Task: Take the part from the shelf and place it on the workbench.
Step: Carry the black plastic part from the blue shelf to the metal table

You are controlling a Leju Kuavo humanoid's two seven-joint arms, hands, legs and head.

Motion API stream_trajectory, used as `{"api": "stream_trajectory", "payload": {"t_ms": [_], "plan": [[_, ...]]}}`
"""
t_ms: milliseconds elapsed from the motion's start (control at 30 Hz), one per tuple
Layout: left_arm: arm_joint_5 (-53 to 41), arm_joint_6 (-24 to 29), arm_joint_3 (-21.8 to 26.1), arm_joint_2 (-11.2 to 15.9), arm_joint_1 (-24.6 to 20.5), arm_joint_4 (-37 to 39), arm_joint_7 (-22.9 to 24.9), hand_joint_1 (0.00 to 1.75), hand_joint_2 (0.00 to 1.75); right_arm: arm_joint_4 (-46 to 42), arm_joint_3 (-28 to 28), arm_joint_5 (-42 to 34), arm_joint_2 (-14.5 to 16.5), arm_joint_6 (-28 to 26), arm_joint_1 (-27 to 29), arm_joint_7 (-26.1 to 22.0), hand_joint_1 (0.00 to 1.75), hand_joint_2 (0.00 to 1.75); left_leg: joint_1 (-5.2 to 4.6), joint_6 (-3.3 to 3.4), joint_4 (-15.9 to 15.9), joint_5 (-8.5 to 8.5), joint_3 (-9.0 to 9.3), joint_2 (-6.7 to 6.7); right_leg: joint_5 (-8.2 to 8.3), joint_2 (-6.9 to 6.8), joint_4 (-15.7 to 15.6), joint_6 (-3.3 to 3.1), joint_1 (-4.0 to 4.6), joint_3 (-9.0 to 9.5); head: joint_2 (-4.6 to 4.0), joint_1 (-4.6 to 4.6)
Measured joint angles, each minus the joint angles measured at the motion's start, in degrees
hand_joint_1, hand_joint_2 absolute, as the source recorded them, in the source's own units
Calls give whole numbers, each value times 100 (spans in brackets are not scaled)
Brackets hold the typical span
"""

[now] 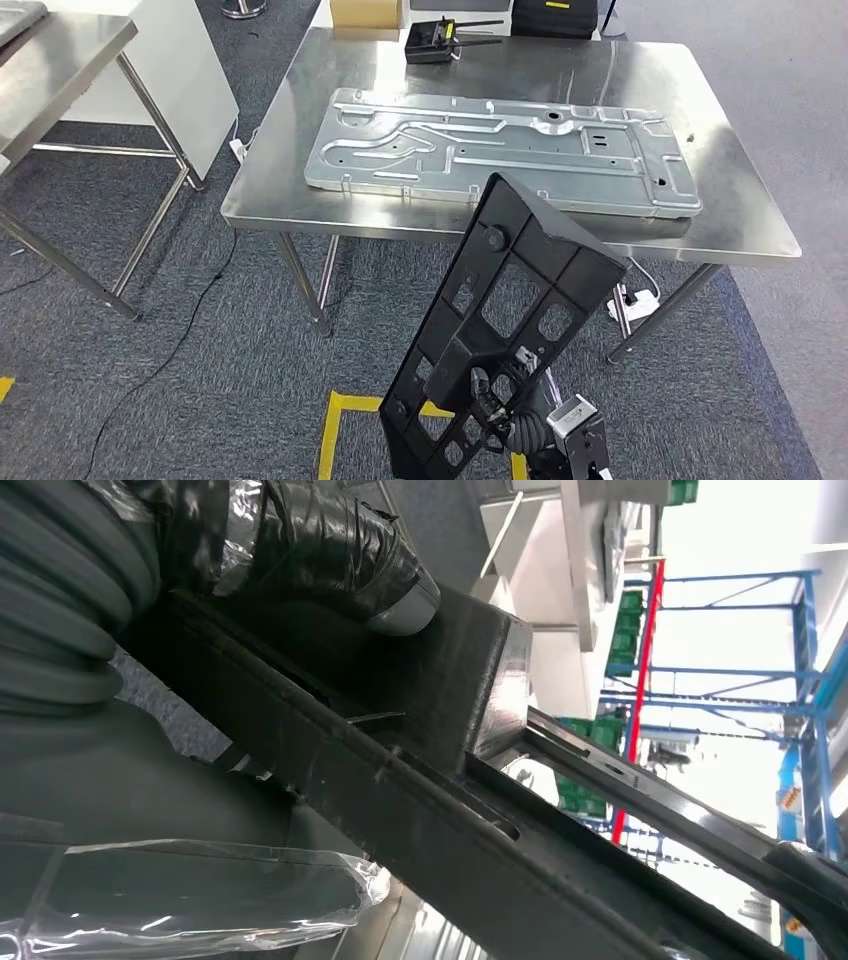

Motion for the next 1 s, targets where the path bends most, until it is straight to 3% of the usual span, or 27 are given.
{"api": "stream_trajectory", "payload": {"t_ms": [100, 133, 233, 267, 300, 333, 433, 500, 633, 700, 767, 800, 833, 867, 933, 1000], "plan": [[-3, 6, 9, -3, -5, 0, 1, 0, 175, -1, -1, 1, -5, 0, 3, 1, 175, 175, -3, 83, -41, 37, 9, 17, -27, -2, 20, 76, -4, -9, 0, 2], [-4, 7, 15, -5, -5, 0, 2, 0, 175, -1, -1, 2, -9, -1, 1, 0, 175, 175, 5, 115, -61, 50, 15, 27, -114, -17, 133, 108, -13, -54, 0, 3], [-7, 10, 26, -7, -3, 0, 3, 0, 175, -1, -1, 2, -20, -4, 5, -1, 175, 175, 16, 166, -84, 64, 6, 52, -615, -68, 1091, 192, -53, -499, 0, 3], [-8, 10, 30, -6, -3, 0, 3, 0, 175, -1, -1, 1, -25, -5, 10, 0, 175, 175, 14, 170, -83, 63, 2, 56, -718, -72, 1409, 207, -64, -659, 0, 3], [-8, 10, 35, -5, -3, 0, 3, 0, 175, -1, -1, 1, -30, -7, 15, 2, 175, 175, 11, 172, -83, 60, 3, 60, -721, -74, 1561, 213, -71, -743, 0, 3], [-8, 10, 43, -5, -3, 0, 2, 0, 175, -1, -1, 1, -34, -9, 17, 3, 175, 175, 11, 170, -83, 56, 10, 62, -609, -76, 1481, 207, -74, -711, 0, 3], [-13, 7, 73, -11, -4, 0, -6, 0, 175, -1, -1, 2, -37, -15, 12, 9, 175, 175, 2, 137, -81, 32, 50, 61, -79, -122, 376, 124, -48, -178, 0, 3], [-17, 4, 87, -18, -4, 0, -10, 0, 175, -2, -1, 3, -37, -15, 10, 11, 175, 175, -4, 81, -86, 23, 56, 62, -5, -148, -15, 66, -3, 1, 0, 3], [-22, 4, 106, -18, -10, 0, -12, 0, 175, -6, -6, 3, -41, -17, 17, 14, 175, 175, 3, -46, -8, -67, 51, 60, 29, -126, -136, -46, -23, 74, 0, -1], [-23, 2, 110, -19, -10, 0, -13, 0, 175, -9, -9, 3, -41, -17, 14, 14, 175, 175, 9, -64, 506, -369, -172, 43, 44, -129, -188, -101, -34, 116, 0, -4], [-22, 1, 113, -19, -2, 0, -13, 0, 175, -8, -10, 3, -42, -17, 19, 15, 175, 175, 9, -76, 1242, -685, -541, 40, 31, -125, -185, -133, -15, 120, 0, -5], [-22, 1, 114, -17, 4, 0, -13, 0, 175, -8, -11, 3, -43, -17, 23, 16, 175, 175, 9, -79, 1451, -712, -662, 40, 21, -116, -179, -141, -5, 124, 0, -6], [-21, 1, 115, -16, 9, 0, -14, 0, 175, -7, -12, 3, -43, -17, 24, 16, 175, 175, 9, -78, 1444, -619, -683, 41, 6, -105, -169, -142, 1, 132, 0, -6], [-19, 0, 116, -15, 12, 0, -18, 0, 175, -7, -13, 3, -43, -17, 25, 16, 175, 175, 9, -71, 1216, -428, -595, 40, -13, -92, -153, -136, 3, 145, 0, -6], [-15, -2, 119, -13, 12, 0, -25, 0, 175, -8, -14, 3, -43, -17, 24, 16, 175, 175, 1, -41, 447, -38, -258, 31, -73, -73, -101, -101, 15, 163, 0, -5], [-13, -3, 121, -13, 8, 0, -30, 0, 175, -9, -14, 4, -44, -17, 25, 16, 175, 175, -16, -1, 9, 77, -60, 19, -119, -61, -52, -51, 30, 150, 0, -2]]}}
